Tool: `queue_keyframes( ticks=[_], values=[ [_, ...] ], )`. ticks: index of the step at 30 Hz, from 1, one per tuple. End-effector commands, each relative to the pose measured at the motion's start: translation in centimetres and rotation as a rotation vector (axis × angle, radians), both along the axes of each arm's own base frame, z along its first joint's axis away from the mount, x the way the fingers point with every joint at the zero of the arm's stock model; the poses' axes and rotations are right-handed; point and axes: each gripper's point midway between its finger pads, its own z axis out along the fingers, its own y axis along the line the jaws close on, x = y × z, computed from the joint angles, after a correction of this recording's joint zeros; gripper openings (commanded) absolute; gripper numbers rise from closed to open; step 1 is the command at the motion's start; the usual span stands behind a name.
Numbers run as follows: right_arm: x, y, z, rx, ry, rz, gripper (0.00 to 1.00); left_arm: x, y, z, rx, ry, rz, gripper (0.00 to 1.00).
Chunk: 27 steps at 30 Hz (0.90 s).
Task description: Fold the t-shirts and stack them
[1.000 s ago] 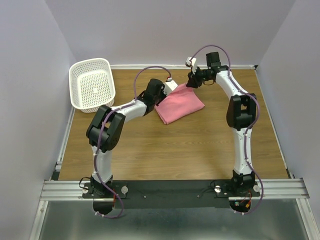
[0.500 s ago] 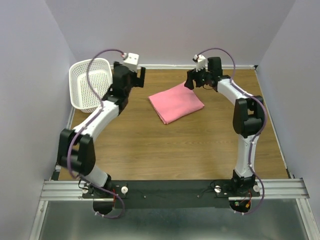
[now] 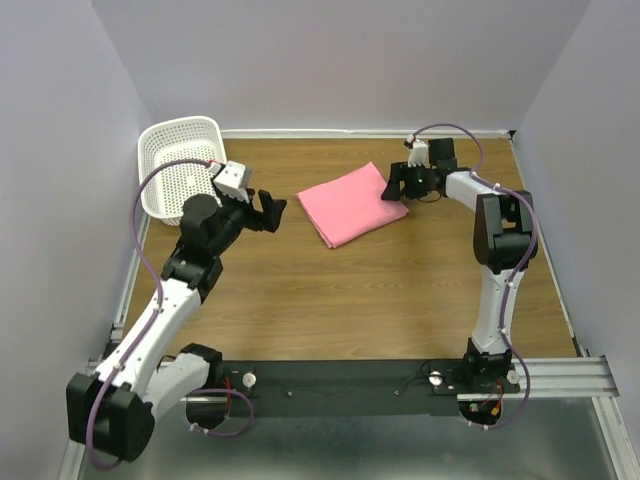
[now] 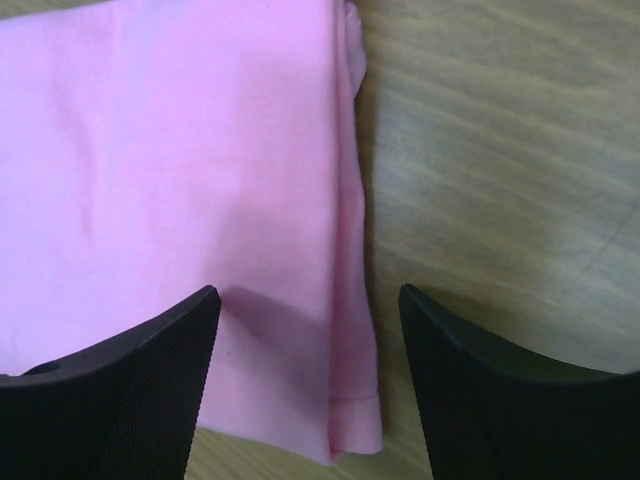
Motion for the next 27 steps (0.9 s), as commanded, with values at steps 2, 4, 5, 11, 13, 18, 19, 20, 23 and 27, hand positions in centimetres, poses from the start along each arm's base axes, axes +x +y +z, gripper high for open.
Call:
queue_keyframes(
  ticks=[2, 4, 5, 11, 13, 18, 19, 20, 23, 27],
  values=[
    [-3.7, 1.8, -1.6, 0.096, 0.189, 0.045, 0.71, -3.3, 0.9, -0.7, 0.02, -0.011, -0.017, 0.9],
    [-4.7, 2.3, -1.6, 0.129, 0.231, 0.064, 0.63, -4.0, 1.2, -0.5, 0.018, -0.024, -0.013, 0.9],
    [-5.2, 2.3, -1.7, 0.131, 0.251, 0.065, 0.51, -4.3, 1.3, -1.0, 0.02, -0.017, -0.013, 0.9],
    [-4.2, -1.9, -0.4, 0.092, 0.214, -0.048, 0.0, -5.2, 1.6, 0.5, 0.007, -0.068, -0.017, 0.9],
    [-3.8, -4.4, 0.2, 0.083, 0.194, -0.096, 0.01, -5.4, 1.5, 0.6, 0.003, -0.07, -0.02, 0.89],
    [-4.4, -13.7, 0.9, -0.043, 0.132, -0.238, 0.0, -5.9, 1.2, 0.9, -0.006, -0.082, -0.045, 0.89],
    [-4.6, -16.7, 0.9, -0.074, 0.115, -0.272, 0.01, -6.0, 1.1, 1.1, -0.007, -0.089, -0.055, 0.89],
    [-4.8, -18.4, 0.9, -0.098, 0.111, -0.293, 0.01, -6.0, 1.0, 1.2, -0.01, -0.093, -0.058, 0.89],
    [-5.6, -25.3, 0.8, -0.185, 0.105, -0.392, 0.01, -6.2, 0.8, 1.3, -0.013, -0.098, -0.073, 0.89],
    [-6.7, -31.8, 0.6, -0.305, 0.107, -0.461, 0.25, -6.4, 0.6, 1.5, -0.018, -0.106, -0.088, 0.89]
  ],
)
